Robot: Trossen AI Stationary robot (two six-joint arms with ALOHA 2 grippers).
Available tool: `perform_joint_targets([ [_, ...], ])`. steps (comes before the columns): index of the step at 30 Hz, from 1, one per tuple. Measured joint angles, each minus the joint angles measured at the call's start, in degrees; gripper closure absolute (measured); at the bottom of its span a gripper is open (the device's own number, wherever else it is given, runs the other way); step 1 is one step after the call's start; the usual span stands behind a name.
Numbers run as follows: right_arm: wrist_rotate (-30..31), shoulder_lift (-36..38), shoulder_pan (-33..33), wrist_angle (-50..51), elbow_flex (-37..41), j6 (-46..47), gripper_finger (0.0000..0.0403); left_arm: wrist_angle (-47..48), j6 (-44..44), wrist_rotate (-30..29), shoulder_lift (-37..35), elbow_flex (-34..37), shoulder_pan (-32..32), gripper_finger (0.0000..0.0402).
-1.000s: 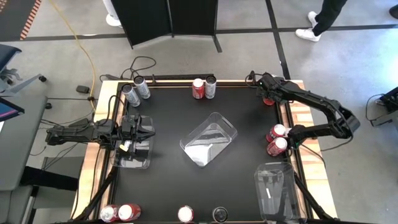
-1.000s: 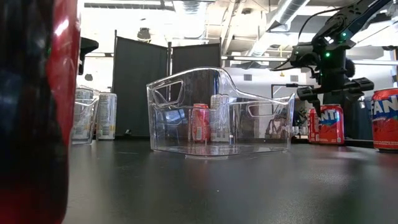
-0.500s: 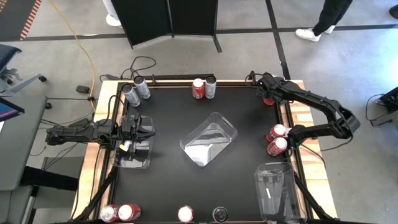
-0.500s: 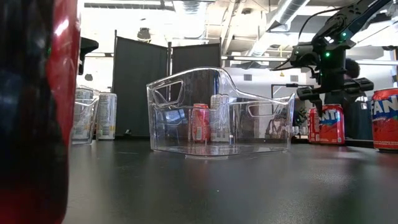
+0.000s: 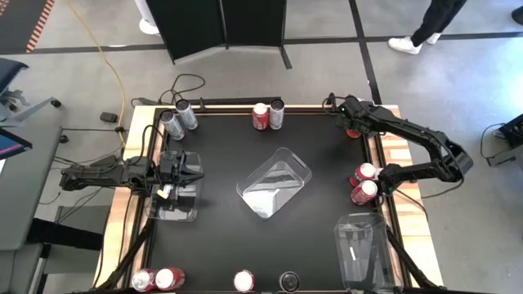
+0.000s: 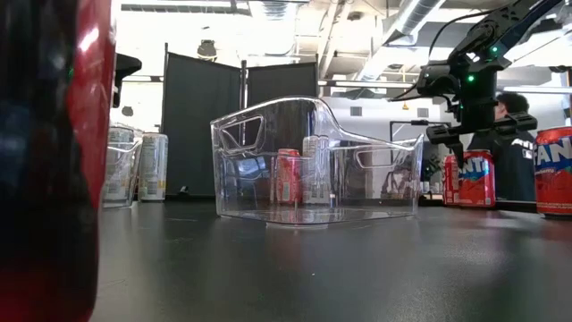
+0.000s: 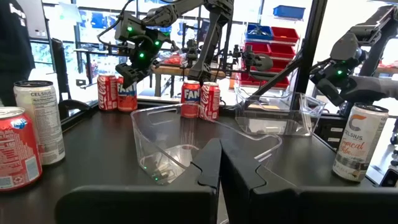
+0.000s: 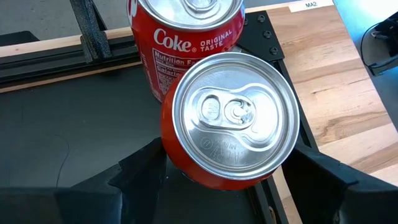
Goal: Sort soda cans
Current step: Adjust the orange soda can
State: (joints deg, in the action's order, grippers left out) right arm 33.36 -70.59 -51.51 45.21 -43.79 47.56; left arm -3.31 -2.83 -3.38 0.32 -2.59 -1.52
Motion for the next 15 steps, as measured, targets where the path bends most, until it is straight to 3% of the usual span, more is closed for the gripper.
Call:
perform_joint_targets([
  [15,-0.05,0.12,0.4,0.86,0.02,-2.45,0.0096,0.02,0.0,0.0,0.02,0.0,0.0,0.0399],
])
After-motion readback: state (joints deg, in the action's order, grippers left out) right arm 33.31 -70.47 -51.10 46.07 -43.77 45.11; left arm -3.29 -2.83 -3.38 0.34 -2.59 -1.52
